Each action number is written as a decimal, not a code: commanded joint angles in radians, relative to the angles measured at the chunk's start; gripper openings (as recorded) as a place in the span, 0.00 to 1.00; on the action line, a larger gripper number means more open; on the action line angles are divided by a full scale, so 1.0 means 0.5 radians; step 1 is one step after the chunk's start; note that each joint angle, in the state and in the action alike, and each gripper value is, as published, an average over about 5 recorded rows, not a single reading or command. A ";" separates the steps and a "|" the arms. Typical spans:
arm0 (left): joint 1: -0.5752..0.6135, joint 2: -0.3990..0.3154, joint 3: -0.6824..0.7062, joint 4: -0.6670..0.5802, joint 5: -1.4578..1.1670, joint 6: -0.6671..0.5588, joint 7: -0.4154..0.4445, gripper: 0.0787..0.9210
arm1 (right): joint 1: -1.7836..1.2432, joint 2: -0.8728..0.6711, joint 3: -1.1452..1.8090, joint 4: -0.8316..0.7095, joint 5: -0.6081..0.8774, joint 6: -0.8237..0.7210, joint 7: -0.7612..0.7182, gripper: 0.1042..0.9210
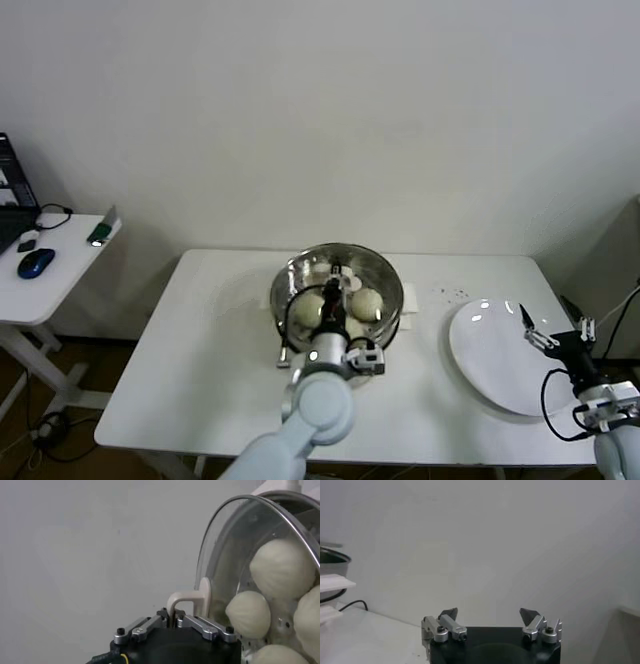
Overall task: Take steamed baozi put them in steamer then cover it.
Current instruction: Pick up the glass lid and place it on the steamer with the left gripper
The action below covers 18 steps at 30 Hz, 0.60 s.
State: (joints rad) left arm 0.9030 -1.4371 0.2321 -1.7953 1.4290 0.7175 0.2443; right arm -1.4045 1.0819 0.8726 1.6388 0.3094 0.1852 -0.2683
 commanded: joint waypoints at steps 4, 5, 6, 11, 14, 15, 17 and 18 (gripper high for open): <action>-0.024 -0.064 0.029 0.088 0.037 -0.022 -0.009 0.09 | -0.025 0.009 0.044 -0.015 0.004 0.012 -0.011 0.88; -0.025 -0.063 0.029 0.093 0.049 -0.027 -0.007 0.09 | -0.026 0.009 0.046 -0.017 0.004 0.014 -0.013 0.88; -0.028 -0.061 0.028 0.099 0.060 -0.031 -0.006 0.09 | -0.027 0.010 0.048 -0.018 0.004 0.015 -0.015 0.88; -0.034 -0.053 0.015 0.134 0.137 -0.053 -0.003 0.09 | -0.031 0.013 0.056 -0.024 0.006 0.020 -0.024 0.88; -0.021 -0.065 -0.009 0.161 0.203 -0.072 -0.002 0.09 | -0.033 0.016 0.058 -0.026 0.007 0.022 -0.028 0.88; -0.016 -0.067 -0.016 0.168 0.216 -0.077 -0.002 0.09 | -0.033 0.017 0.058 -0.026 0.007 0.023 -0.029 0.88; -0.011 -0.064 -0.020 0.178 0.225 -0.080 -0.004 0.09 | -0.034 0.017 0.058 -0.027 0.007 0.023 -0.031 0.88; -0.011 -0.062 -0.018 0.181 0.222 -0.078 -0.007 0.09 | -0.034 0.017 0.058 -0.027 0.007 0.023 -0.031 0.88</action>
State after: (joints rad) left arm 0.8909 -1.4618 0.2343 -1.7316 1.4865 0.6903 0.2438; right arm -1.4206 1.0903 0.8985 1.6258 0.3124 0.1962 -0.2830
